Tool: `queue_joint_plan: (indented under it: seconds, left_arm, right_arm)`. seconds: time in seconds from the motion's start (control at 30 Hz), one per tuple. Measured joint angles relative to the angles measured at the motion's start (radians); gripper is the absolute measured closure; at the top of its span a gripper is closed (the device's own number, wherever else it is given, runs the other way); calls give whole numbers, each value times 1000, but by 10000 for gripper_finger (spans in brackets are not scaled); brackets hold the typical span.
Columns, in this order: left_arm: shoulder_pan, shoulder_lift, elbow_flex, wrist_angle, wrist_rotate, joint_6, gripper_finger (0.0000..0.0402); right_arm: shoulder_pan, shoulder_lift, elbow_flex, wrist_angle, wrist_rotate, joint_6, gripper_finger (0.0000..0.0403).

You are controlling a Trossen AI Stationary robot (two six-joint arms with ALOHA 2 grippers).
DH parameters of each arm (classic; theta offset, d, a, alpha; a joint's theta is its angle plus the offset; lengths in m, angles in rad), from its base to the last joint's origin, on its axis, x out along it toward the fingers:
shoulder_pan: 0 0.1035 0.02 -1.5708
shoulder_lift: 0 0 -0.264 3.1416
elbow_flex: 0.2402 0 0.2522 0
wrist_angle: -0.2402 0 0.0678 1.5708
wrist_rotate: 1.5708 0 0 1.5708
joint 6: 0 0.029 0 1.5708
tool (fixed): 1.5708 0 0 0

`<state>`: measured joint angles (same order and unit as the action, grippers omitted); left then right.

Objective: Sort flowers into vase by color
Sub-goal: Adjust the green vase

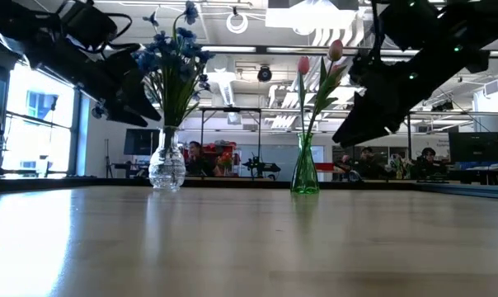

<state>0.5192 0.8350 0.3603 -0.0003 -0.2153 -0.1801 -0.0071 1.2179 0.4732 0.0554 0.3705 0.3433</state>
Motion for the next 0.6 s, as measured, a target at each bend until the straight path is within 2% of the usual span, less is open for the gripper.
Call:
queue_joint_plan:
  seconds: [0.13,0.27,0.47,0.6]
  left_arm:
    - [-83,-71,0,-65,-15,-27,123]
    - [-224,-113,0,-53,-83,-66,123]
    - [-469,-128,0,-46,-213,-136,123]
    - [-612,-106,0,-11,-297,-182,123]
  right_arm:
    - [-84,0,0,77,42,-69,103]
    - [-163,27,0,164,71,-168,96]
    - [-265,153,0,363,37,-293,96]
    - [-319,240,0,527,-1,-318,107]
